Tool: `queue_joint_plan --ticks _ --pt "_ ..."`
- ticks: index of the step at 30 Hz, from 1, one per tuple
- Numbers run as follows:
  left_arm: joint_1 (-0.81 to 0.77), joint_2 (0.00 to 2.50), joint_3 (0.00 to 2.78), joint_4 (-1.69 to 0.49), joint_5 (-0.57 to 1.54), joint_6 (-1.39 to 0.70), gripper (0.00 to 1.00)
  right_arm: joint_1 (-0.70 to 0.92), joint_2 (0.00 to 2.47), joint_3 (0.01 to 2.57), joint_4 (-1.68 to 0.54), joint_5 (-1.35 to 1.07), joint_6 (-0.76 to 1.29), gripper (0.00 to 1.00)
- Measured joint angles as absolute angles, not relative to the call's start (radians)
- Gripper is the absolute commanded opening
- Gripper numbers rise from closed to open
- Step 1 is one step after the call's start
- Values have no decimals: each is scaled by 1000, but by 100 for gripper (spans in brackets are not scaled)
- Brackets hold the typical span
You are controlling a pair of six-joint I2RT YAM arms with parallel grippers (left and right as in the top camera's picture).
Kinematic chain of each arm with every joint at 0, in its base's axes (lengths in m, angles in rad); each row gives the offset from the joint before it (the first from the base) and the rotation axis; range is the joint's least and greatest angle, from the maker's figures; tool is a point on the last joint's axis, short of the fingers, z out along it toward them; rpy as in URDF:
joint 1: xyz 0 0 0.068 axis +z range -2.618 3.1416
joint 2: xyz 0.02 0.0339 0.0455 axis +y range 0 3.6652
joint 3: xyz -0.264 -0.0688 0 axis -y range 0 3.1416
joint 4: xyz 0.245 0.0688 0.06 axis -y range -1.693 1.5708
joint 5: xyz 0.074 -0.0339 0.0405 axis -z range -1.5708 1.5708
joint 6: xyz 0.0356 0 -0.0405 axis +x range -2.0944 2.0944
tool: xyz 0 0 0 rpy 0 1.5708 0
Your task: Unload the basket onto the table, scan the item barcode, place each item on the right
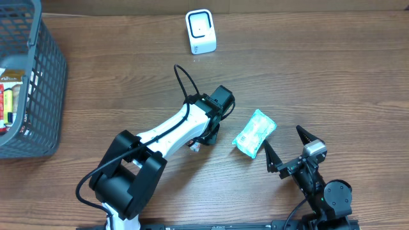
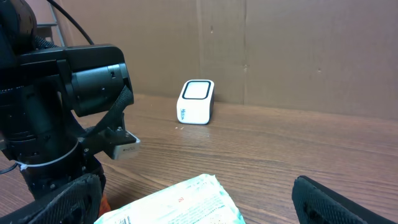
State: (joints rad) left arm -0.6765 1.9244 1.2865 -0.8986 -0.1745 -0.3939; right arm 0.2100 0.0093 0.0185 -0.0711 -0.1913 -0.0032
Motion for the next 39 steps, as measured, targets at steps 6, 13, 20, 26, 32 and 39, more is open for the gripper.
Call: queue_joint_plan --ticks 6,13,20,26,32,39 --pt "-677 1924 1287 -899 -153 -394 49 210 9 19 -71 -191 -3 100" --pt "-665 1924 1415 -1035 -150 -393 52 210 9 19 -72 -191 -3 100" --pt "-636 1924 1690 -1149 -138 -389 57 210 9 19 -71 -191 -3 100" --pt "-635 1924 1729 -1109 4 -373 46 210 9 19 -71 -191 -3 100" --pt "-636 1924 1729 -1085 130 -366 49 210 9 19 -71 -191 -3 100" --pt "-662 1924 1726 -1060 179 -363 52 210 9 19 -71 -191 -3 100"
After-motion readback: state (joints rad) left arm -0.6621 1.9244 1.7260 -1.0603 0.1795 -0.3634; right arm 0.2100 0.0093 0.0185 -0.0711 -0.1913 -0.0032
